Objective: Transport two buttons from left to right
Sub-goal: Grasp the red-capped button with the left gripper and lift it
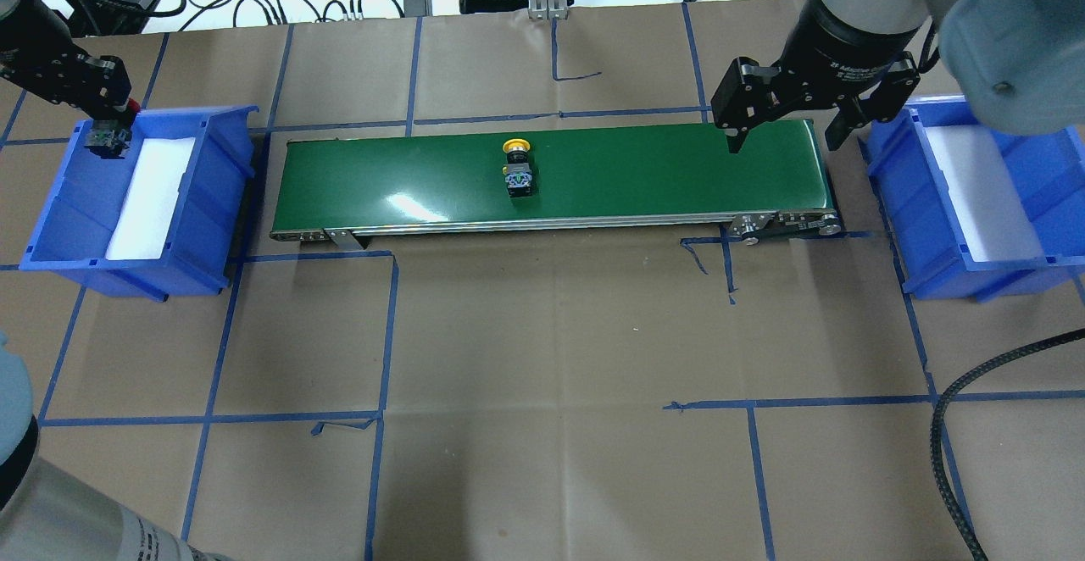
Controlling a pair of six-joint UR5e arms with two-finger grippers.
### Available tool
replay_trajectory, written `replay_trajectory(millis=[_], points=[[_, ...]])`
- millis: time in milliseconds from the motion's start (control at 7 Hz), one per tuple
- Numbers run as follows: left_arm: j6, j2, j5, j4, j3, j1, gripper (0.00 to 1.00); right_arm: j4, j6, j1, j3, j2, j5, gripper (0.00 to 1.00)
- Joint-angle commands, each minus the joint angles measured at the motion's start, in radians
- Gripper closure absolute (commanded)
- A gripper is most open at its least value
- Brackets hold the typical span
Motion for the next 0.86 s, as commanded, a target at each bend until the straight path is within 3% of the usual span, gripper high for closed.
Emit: replay_trajectory(millis=[0,429,714], points=[[-0.117,0.002,0.001,0.0,-0.022,-0.087,0.87,0.002,0.0,0.0,0.002,0.0,0.0,0.0],[-0.322,0.019,-0.001,0.014,-0.046,-0.239,0.87,0.002,0.0,0.0,0.003,-0.002,0.0,0.0],[-0.383,0.019,-0.002,0.035,-0.104,-0.279,0.87,0.002,0.0,0.0,0.005,0.0,0.0,0.0]])
